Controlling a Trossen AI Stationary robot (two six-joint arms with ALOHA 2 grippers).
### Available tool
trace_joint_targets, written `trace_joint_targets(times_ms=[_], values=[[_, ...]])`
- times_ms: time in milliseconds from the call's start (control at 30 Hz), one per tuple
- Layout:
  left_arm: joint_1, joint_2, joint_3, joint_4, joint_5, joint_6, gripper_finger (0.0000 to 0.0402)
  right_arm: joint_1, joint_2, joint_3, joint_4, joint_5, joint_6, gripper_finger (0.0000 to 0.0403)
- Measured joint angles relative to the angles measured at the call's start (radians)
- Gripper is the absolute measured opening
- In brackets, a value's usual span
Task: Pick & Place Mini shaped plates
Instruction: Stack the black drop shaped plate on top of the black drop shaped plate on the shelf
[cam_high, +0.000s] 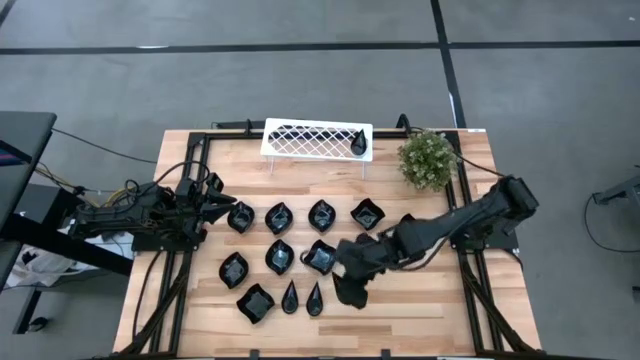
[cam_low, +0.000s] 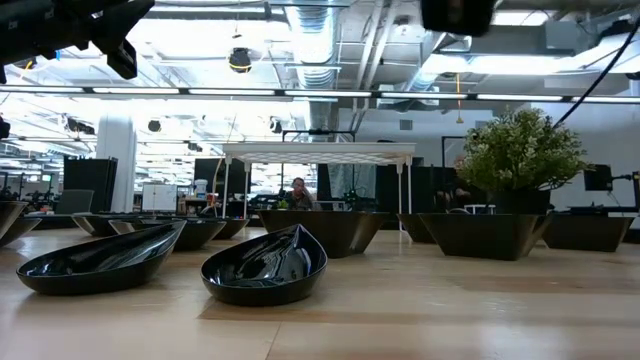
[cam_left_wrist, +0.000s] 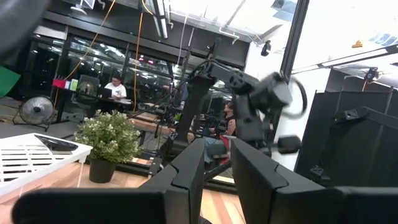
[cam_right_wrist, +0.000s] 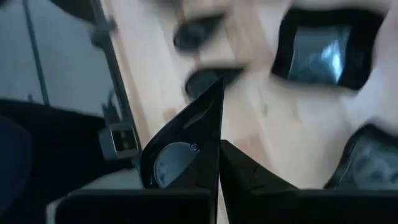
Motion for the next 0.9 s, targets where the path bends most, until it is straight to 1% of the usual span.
trace_joint_targets(times_ms=[233,400,533,667,900], values=[[0.0,0.0,0.0,0.0,0.0,0.0,0.0082,-0.105,-0.076,0.0,0.11,0.041,-0.149,0.0],[0.0,0.0,0.0,0.0,0.0,0.0,0.0082,-0.228,-0.127,0.0,0.129,0.045,-0.178,0.0],[0.0,0.0,0.0,0.0,0.0,0.0,0.0082,-0.357,-0.166,0.0,0.107,0.089,-0.119,0.0],[0.0,0.0,0.0,0.0,0.0,0.0,0.0082,-0.514,-0.194,0.001,0.029,0.137,-0.067,0.0],[0.0,0.0,0.0,0.0,0.0,0.0,0.0082,-0.771,-0.206,0.0,-0.053,0.099,-0.066,0.0]])
